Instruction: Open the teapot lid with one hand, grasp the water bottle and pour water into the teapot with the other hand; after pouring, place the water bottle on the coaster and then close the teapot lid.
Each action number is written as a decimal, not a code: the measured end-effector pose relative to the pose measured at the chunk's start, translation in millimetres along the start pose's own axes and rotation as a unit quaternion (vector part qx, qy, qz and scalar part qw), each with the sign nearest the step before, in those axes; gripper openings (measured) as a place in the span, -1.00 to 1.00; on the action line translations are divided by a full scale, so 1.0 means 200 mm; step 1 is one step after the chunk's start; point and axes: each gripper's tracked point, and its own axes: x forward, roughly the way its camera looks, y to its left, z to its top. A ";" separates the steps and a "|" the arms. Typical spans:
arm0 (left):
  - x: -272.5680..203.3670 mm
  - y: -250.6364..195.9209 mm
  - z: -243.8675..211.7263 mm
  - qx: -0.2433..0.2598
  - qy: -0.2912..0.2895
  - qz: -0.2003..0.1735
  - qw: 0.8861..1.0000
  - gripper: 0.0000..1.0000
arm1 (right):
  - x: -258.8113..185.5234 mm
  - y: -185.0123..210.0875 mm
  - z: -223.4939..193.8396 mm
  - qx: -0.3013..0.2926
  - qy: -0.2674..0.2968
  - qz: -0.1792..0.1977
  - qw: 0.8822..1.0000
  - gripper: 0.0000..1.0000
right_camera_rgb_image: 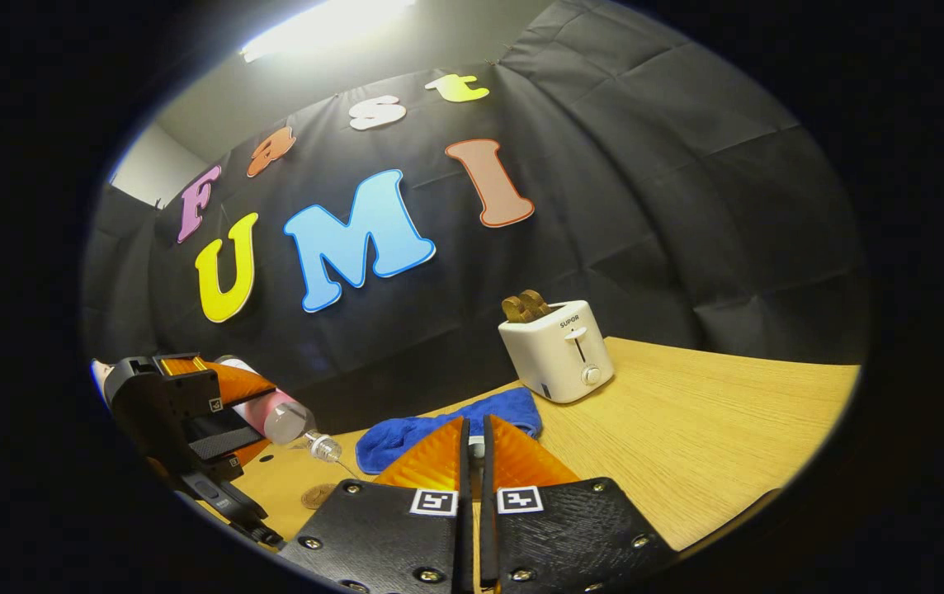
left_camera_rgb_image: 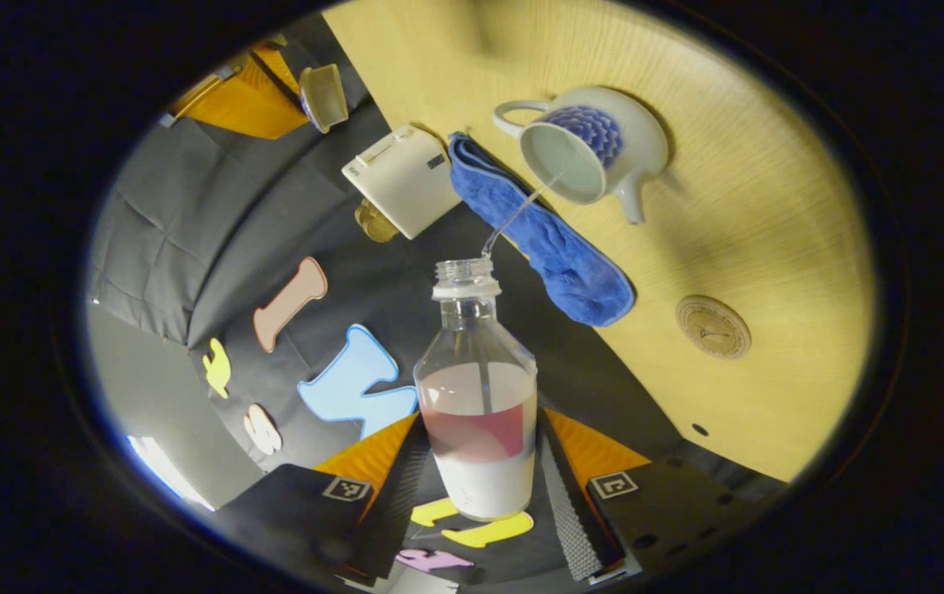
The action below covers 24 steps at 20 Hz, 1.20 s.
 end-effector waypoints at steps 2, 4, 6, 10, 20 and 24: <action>0.00 0.01 0.01 0.016 -0.004 0.015 1.000 0.76 | 0.00 0.00 0.00 0.002 0.000 0.000 1.000 -0.94; -0.02 0.00 0.02 0.022 -0.009 0.020 1.000 0.76 | 0.00 0.00 0.00 0.005 0.002 0.000 1.000 -0.94; -0.02 0.01 0.04 0.030 -0.014 0.028 0.999 0.76 | 0.00 -0.01 0.00 0.006 0.002 0.000 1.000 -0.94; -0.04 -0.01 0.07 0.036 -0.022 0.033 0.999 0.76 | 0.00 -0.01 0.00 0.007 0.003 0.000 1.000 -0.94; 0.00 -0.18 0.06 -0.065 -0.022 -0.007 0.998 0.77 | 0.01 -0.01 -0.02 0.007 0.008 0.000 1.000 -0.94; 0.00 -0.32 0.05 -0.194 -0.019 -0.026 0.981 0.77 | 0.00 -0.01 -0.02 0.008 0.007 0.000 1.000 -0.94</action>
